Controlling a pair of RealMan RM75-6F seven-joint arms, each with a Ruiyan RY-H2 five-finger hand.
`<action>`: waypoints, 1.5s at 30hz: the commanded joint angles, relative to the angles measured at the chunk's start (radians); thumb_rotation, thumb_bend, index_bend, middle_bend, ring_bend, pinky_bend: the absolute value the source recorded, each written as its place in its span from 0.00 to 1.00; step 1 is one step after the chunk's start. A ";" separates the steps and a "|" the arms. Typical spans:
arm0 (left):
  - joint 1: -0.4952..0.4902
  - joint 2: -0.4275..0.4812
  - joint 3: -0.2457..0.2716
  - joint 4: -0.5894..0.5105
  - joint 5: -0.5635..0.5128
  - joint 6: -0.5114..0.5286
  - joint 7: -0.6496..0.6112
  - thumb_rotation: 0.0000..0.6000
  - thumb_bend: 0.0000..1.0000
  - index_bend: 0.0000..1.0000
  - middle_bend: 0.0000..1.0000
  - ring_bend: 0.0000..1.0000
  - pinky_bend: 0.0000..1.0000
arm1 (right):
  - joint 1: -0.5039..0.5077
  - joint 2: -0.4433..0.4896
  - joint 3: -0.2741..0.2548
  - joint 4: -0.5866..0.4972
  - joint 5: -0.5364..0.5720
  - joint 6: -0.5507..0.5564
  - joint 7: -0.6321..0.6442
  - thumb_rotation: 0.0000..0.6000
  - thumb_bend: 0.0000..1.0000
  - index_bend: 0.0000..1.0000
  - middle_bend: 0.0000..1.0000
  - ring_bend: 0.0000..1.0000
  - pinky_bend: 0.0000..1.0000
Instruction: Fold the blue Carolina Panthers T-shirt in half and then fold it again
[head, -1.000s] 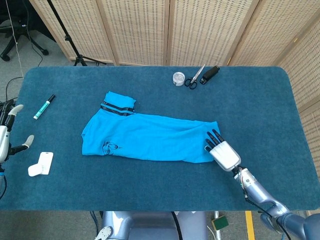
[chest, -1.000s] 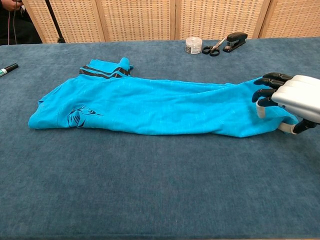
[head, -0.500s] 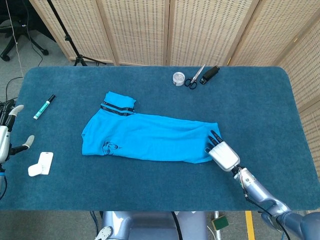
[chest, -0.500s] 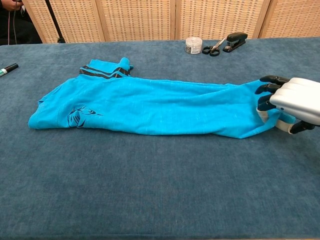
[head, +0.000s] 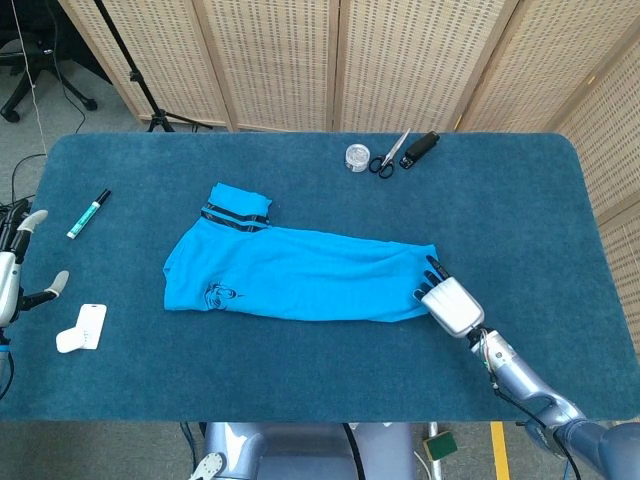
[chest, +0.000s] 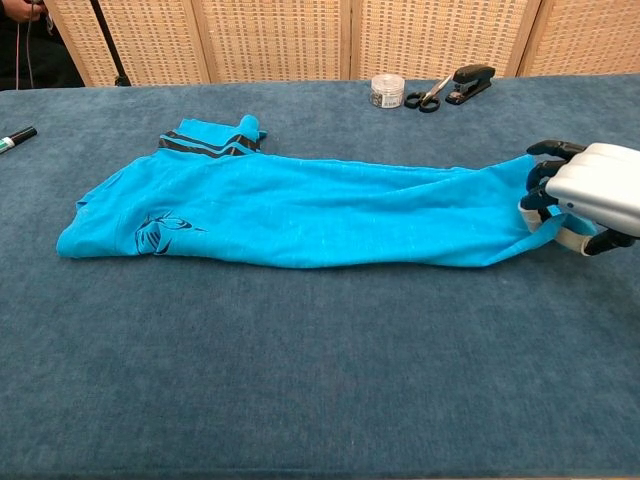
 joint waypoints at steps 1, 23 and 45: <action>0.000 0.000 0.000 -0.001 0.001 0.000 0.000 1.00 0.28 0.00 0.00 0.00 0.00 | -0.003 0.008 -0.005 -0.002 -0.001 -0.001 -0.001 1.00 0.57 0.66 0.57 0.29 0.07; 0.003 0.006 0.006 -0.010 0.016 0.001 -0.012 1.00 0.28 0.00 0.00 0.00 0.00 | -0.081 0.147 -0.003 -0.069 0.046 0.043 -0.027 1.00 0.57 0.68 0.59 0.30 0.09; 0.001 -0.006 0.012 -0.017 0.019 0.002 0.017 1.00 0.28 0.00 0.00 0.00 0.00 | -0.159 0.178 0.045 0.172 0.151 0.029 0.224 1.00 0.57 0.68 0.59 0.30 0.09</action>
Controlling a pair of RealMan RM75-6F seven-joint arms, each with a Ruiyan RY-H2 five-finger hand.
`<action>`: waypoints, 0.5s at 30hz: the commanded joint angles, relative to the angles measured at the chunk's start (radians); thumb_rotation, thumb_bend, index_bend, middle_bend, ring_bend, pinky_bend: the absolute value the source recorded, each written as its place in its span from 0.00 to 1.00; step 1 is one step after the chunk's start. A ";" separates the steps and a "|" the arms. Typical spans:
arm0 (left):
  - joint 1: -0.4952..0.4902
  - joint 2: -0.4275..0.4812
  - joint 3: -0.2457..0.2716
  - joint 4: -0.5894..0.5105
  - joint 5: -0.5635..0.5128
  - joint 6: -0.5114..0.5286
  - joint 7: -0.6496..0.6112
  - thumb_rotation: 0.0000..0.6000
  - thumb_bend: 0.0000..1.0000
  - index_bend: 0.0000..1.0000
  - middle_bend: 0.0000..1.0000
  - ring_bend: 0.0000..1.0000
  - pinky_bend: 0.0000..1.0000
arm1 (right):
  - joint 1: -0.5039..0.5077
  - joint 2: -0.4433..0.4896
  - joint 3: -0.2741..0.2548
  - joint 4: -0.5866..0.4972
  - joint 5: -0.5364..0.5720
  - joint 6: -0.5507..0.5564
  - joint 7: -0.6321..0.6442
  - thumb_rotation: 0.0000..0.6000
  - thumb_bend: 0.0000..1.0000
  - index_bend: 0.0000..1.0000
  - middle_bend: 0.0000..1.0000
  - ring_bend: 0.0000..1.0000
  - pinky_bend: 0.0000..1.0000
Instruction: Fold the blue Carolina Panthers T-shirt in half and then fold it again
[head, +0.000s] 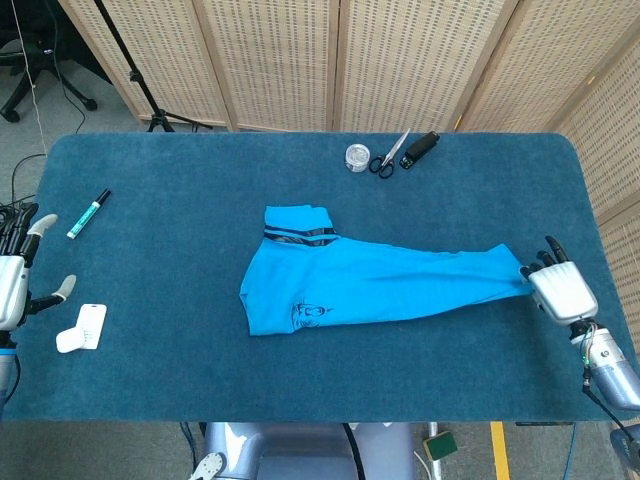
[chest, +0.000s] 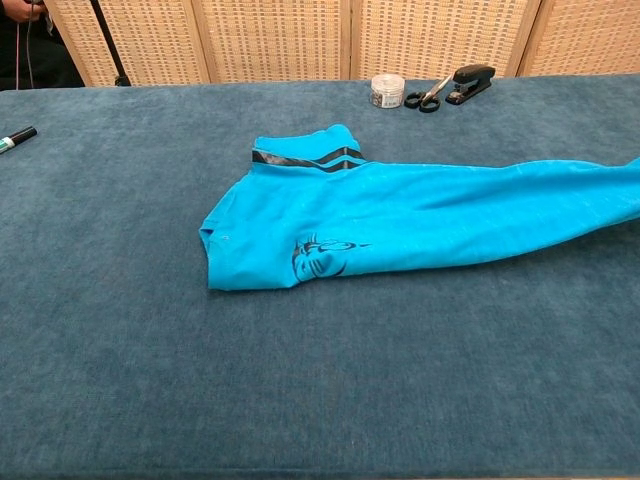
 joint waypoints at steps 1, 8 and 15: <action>-0.001 0.000 0.000 0.001 -0.001 -0.001 0.000 1.00 0.28 0.00 0.00 0.00 0.00 | -0.023 -0.018 0.015 0.057 0.031 -0.016 0.052 1.00 0.57 0.68 0.59 0.30 0.09; -0.002 0.000 0.000 0.002 -0.003 -0.006 0.000 1.00 0.28 0.00 0.00 0.00 0.00 | -0.067 -0.053 0.015 0.192 0.068 -0.082 0.154 1.00 0.57 0.68 0.59 0.30 0.09; -0.005 -0.003 0.003 0.001 0.000 -0.011 0.001 1.00 0.28 0.00 0.00 0.00 0.00 | -0.094 -0.092 0.011 0.297 0.079 -0.136 0.220 1.00 0.57 0.68 0.59 0.30 0.09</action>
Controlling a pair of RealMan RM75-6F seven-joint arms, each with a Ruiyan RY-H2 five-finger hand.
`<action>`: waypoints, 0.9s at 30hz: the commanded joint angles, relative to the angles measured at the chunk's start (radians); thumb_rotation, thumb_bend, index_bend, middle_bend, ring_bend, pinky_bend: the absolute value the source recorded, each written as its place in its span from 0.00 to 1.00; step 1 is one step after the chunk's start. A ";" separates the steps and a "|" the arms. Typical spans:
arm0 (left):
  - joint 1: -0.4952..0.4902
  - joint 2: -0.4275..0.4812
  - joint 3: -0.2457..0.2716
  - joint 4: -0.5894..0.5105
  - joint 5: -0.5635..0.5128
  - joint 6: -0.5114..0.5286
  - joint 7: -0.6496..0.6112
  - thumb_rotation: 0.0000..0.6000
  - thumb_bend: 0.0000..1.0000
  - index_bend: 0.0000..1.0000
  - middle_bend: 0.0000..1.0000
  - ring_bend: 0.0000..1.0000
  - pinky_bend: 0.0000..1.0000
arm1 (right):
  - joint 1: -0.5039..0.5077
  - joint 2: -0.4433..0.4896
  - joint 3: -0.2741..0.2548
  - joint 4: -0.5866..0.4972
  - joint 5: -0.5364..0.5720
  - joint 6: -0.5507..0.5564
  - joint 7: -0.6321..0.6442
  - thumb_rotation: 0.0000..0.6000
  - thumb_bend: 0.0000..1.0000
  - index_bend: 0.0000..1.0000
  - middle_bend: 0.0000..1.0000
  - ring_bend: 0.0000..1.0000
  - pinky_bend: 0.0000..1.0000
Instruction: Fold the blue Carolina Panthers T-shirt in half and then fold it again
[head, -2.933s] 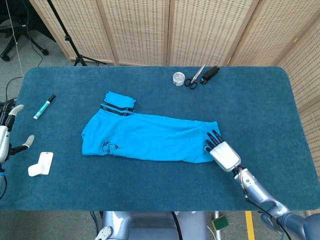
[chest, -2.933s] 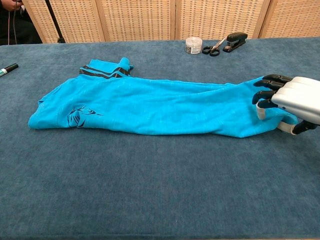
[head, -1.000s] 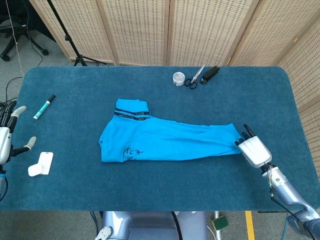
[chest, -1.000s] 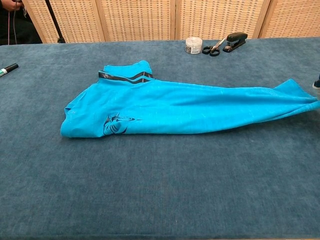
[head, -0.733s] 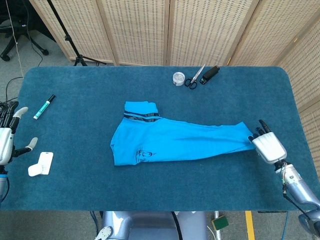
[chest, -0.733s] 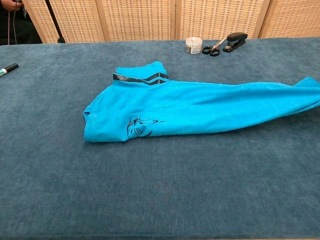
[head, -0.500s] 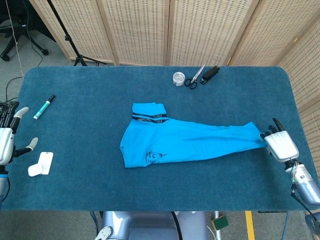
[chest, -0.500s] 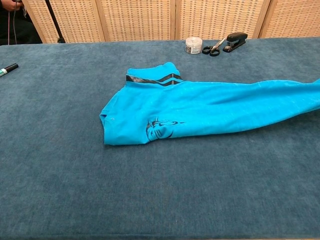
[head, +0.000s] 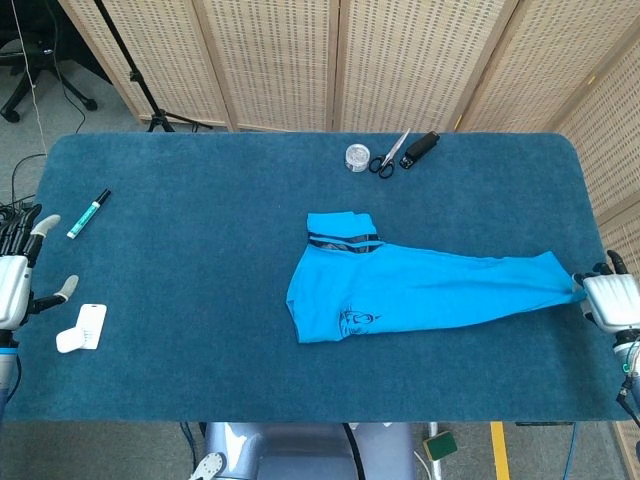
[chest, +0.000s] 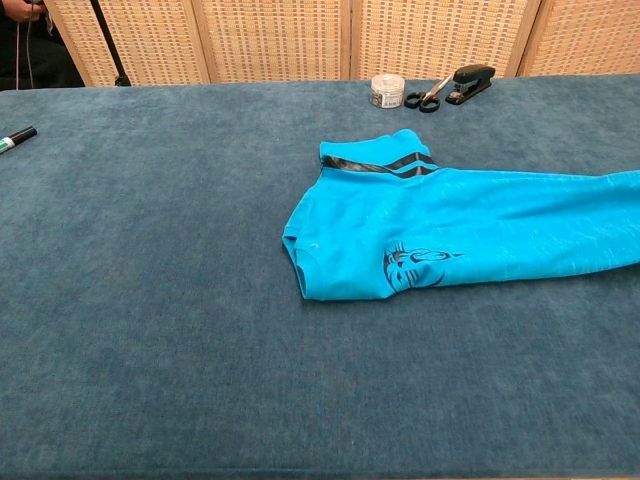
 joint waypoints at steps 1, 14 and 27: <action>0.000 0.000 0.000 -0.001 0.000 -0.001 0.000 1.00 0.28 0.00 0.00 0.00 0.00 | -0.018 -0.026 -0.002 0.052 0.007 -0.030 0.032 1.00 0.57 0.68 0.59 0.30 0.09; -0.003 0.000 0.001 -0.001 -0.001 -0.005 -0.003 1.00 0.28 0.00 0.00 0.00 0.00 | -0.021 -0.049 -0.004 0.104 -0.014 -0.005 0.087 1.00 0.57 0.68 0.59 0.30 0.09; 0.004 0.016 0.000 -0.009 0.009 0.001 -0.035 1.00 0.28 0.00 0.00 0.00 0.00 | 0.117 0.070 0.019 -0.283 -0.115 0.219 -0.075 1.00 0.57 0.68 0.59 0.30 0.09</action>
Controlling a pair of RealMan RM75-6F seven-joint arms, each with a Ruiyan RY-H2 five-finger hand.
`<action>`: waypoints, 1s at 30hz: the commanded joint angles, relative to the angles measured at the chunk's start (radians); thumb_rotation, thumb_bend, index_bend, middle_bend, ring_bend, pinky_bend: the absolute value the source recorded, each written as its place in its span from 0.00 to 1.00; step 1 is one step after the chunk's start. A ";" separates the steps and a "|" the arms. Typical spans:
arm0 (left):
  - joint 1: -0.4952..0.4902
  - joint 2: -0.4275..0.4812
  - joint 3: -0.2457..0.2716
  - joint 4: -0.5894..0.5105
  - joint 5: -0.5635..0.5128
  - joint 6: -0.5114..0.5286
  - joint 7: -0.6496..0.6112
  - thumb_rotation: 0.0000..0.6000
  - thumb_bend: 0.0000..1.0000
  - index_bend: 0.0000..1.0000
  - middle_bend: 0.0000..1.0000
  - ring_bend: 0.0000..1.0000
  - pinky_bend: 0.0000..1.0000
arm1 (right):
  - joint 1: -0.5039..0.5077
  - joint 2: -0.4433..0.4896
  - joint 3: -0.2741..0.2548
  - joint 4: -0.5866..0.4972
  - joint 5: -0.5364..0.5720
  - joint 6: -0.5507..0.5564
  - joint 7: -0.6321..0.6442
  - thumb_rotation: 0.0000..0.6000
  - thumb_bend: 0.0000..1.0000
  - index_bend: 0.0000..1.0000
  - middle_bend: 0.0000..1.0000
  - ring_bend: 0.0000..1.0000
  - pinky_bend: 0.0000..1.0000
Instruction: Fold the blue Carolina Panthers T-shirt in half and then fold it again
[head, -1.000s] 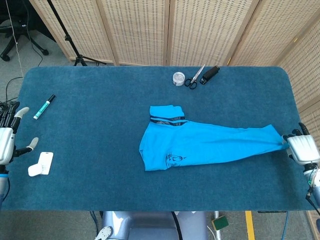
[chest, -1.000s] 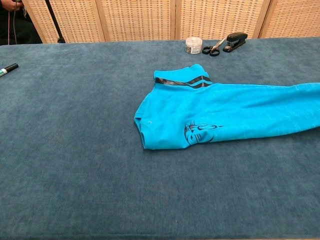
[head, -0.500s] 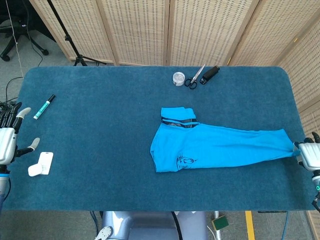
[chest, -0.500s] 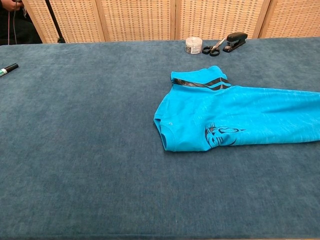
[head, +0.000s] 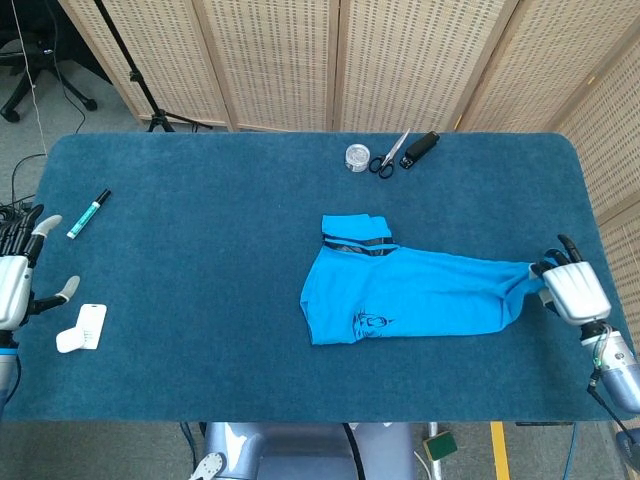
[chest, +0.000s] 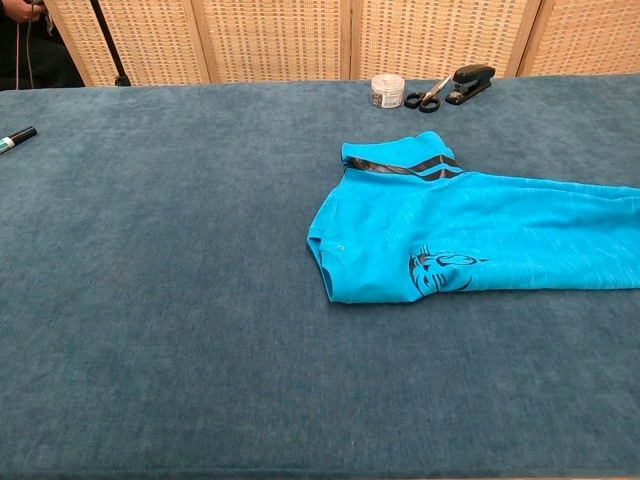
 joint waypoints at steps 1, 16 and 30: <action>0.002 0.004 -0.001 0.000 0.000 0.002 -0.008 1.00 0.28 0.00 0.00 0.00 0.00 | 0.058 0.064 0.024 -0.174 -0.025 0.026 -0.095 1.00 0.57 0.68 0.59 0.30 0.09; 0.007 0.023 -0.003 0.000 0.011 0.005 -0.051 1.00 0.28 0.00 0.00 0.00 0.00 | 0.158 0.159 0.111 -0.713 -0.007 -0.037 -0.416 1.00 0.57 0.69 0.59 0.30 0.09; 0.010 0.031 -0.004 -0.001 0.013 0.009 -0.067 1.00 0.28 0.00 0.00 0.00 0.00 | 0.229 0.043 0.182 -0.838 0.117 -0.157 -0.701 1.00 0.57 0.69 0.59 0.30 0.09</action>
